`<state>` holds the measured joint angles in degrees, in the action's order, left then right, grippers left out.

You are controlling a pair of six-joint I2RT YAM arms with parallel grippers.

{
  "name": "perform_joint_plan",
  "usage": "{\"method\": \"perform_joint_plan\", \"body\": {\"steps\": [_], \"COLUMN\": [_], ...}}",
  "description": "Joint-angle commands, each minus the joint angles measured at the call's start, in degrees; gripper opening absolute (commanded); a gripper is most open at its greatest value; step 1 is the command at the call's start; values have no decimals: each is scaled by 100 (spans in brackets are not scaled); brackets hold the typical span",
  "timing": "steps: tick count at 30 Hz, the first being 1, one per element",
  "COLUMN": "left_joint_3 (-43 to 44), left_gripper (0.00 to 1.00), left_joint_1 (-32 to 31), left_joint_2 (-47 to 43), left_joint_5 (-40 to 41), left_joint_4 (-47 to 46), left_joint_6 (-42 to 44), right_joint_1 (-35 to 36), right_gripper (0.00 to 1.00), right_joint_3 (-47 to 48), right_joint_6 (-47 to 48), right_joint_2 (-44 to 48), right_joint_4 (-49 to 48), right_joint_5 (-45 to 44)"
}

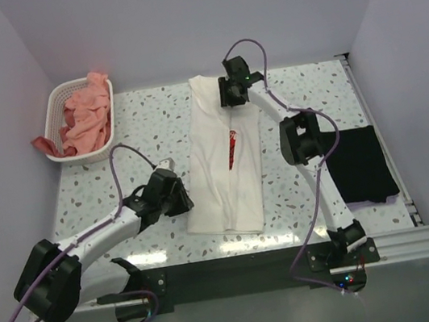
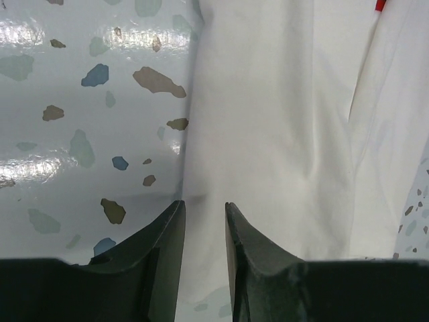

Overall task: Fold and stack the t-shirts
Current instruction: Fold the tshirt

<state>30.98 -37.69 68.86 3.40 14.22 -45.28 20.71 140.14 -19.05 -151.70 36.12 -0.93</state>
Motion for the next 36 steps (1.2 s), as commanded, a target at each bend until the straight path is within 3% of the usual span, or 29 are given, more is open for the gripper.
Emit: {"method": "perform_joint_plan", "body": {"steps": [1, 6, 12, 17, 23, 27, 30, 36], "left_joint_3": [48, 40, -31, 57, 224, 391, 426, 505], "left_gripper": [36, 41, 40, 40, 39, 38, 36, 34], "left_joint_1": [113, 122, 113, 95, -10, -168, -309, -660], "left_joint_2": [-153, -136, -118, -119, -101, -31, -39, 92], "left_joint_5": [-314, -831, -780, -788, -499, -130, -6, 275], "left_joint_4": [-183, -262, -156, -34, 265, 599, 731, 889], "left_joint_6": [247, 520, 652, 845, 1029, 1074, 1021, 898], "right_joint_1": [-164, -164, -164, -155, 310, 1020, 1504, 2270], "right_gripper": [46, 52, 59, 59, 56, 52, 51, 49], "right_joint_3": [339, 49, -47, -854, -3726, -5850, -7029, -8519], "right_joint_6": [165, 121, 68, -213, -319, -503, -740, -1223], "right_joint_2": [-352, 156, 939, 2107, 4073, 5245, 6008, 7213], "right_joint_4": [-122, -536, -325, 9, -438, -746, -983, -958], "right_joint_5": [259, 532, 716, 708, 147, -214, -390, -619]}}
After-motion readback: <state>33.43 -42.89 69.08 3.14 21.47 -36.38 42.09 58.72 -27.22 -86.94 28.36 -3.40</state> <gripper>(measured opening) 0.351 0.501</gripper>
